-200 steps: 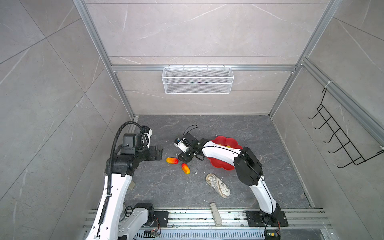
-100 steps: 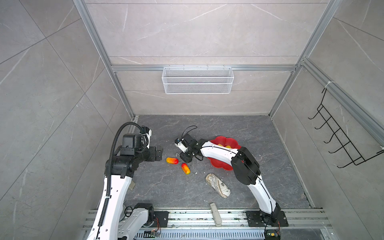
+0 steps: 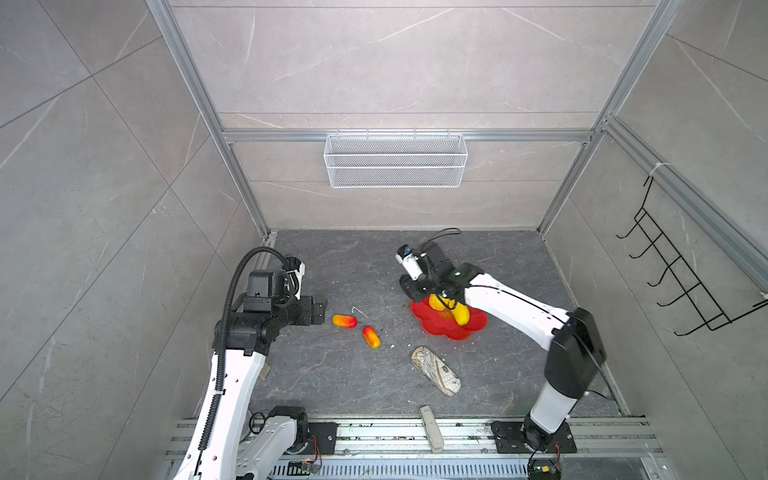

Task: Place and organize the fake fruits in the fruit bowl
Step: 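Carry the dark avocado into the red bowl and release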

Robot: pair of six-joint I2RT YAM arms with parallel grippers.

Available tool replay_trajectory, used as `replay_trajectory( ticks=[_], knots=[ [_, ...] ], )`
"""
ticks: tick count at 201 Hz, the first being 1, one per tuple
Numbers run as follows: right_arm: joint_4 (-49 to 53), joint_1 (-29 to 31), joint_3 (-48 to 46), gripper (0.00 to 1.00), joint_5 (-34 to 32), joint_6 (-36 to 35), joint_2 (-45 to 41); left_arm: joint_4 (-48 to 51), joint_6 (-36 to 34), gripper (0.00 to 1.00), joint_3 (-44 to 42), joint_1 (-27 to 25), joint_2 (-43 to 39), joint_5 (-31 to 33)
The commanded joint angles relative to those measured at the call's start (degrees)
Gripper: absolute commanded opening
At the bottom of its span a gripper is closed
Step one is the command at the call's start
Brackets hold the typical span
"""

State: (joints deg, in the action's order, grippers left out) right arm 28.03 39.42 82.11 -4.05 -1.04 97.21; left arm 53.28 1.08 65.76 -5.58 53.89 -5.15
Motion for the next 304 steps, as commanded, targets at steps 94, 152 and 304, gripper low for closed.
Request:
replay_trajectory(
  ticks=[94, 152, 304],
  knots=[
    [-1.21, -4.26, -20.98, 0.0, -2.93, 2.23, -6.95, -2.33, 0.47, 1.0, 1.44, 0.05, 0.28, -2.42],
    [-3.76, -4.26, -23.01, 0.0, -2.89, 0.99, -3.33, -1.28, 0.42, 1.0, 1.48, 0.0, -0.45, -1.59],
    [3.26, -3.83, -18.45, 0.83, -6.76, -0.43, -9.49, -0.83, 0.64, 1.0, 1.62, 0.05, -0.44, -1.27]
  ],
)
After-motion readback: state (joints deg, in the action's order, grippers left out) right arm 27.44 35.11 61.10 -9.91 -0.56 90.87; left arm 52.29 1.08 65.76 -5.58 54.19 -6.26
